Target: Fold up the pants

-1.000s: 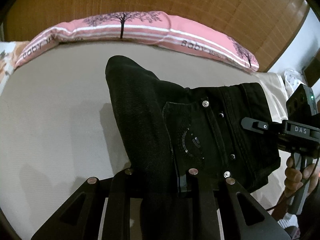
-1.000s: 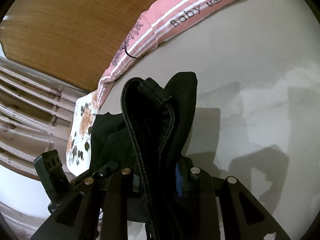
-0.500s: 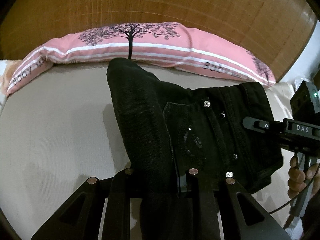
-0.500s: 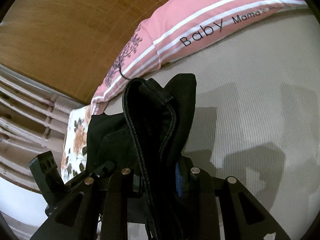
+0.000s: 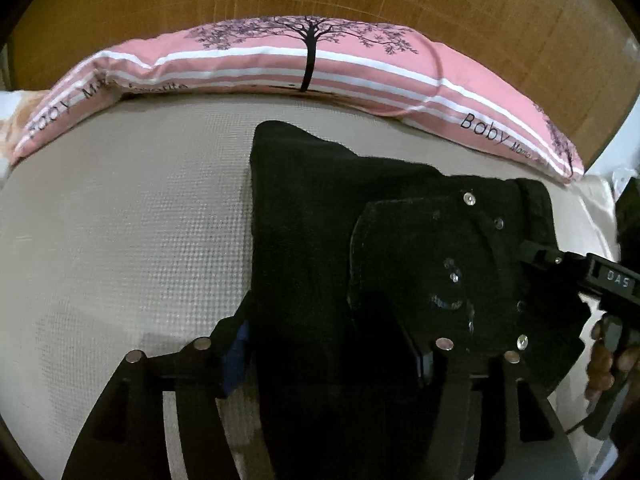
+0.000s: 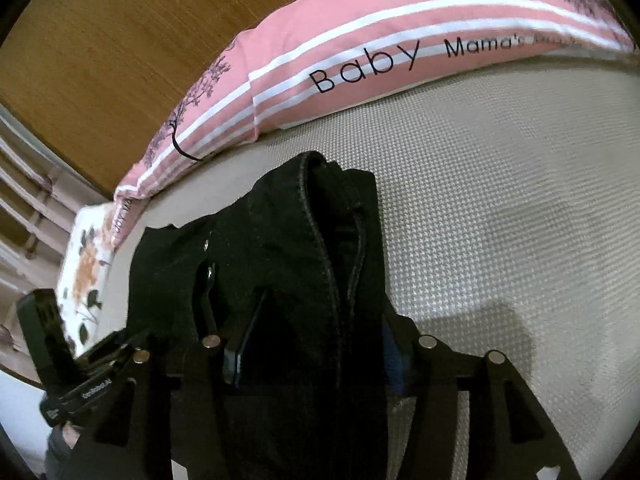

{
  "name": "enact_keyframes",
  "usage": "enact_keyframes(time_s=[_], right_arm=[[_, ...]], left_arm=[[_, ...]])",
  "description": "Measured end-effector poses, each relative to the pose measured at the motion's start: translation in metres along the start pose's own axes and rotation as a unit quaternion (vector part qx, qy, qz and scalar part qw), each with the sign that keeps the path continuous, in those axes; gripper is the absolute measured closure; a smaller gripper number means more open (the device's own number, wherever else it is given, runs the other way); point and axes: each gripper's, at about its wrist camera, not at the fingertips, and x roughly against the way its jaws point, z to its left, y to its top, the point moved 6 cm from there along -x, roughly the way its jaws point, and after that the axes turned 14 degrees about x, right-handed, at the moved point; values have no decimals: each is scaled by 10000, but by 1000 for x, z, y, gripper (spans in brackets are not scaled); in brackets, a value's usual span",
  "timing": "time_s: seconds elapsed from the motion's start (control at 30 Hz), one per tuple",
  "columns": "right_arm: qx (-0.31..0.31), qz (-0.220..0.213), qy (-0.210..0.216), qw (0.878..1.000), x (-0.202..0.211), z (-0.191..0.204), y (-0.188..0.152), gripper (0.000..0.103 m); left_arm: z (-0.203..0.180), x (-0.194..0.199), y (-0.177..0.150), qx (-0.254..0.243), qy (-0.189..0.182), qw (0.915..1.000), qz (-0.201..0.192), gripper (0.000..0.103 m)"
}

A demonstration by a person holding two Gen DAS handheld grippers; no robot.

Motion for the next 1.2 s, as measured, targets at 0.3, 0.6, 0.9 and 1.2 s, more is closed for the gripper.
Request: enact_keyframes(time_s=[0.3,0.6,0.9,1.2], right_arm=[[711,115,-656,9952,33,18,-40,47],[1050,-133,-1142,9878,82,33,-70,42],[1410,-190,-1240,9820,109,78,-107,32],[1505,-520,-1396,9773,142,110,-129,12]], left_arm=[[5,29,-40,-97,353,9993,-55,35],[13,79,-63,37,939,9949,-360,35],[6,121,-105,43,1220,9919,-356,34],[3,162,-140,175,1421,9876,-645,25]])
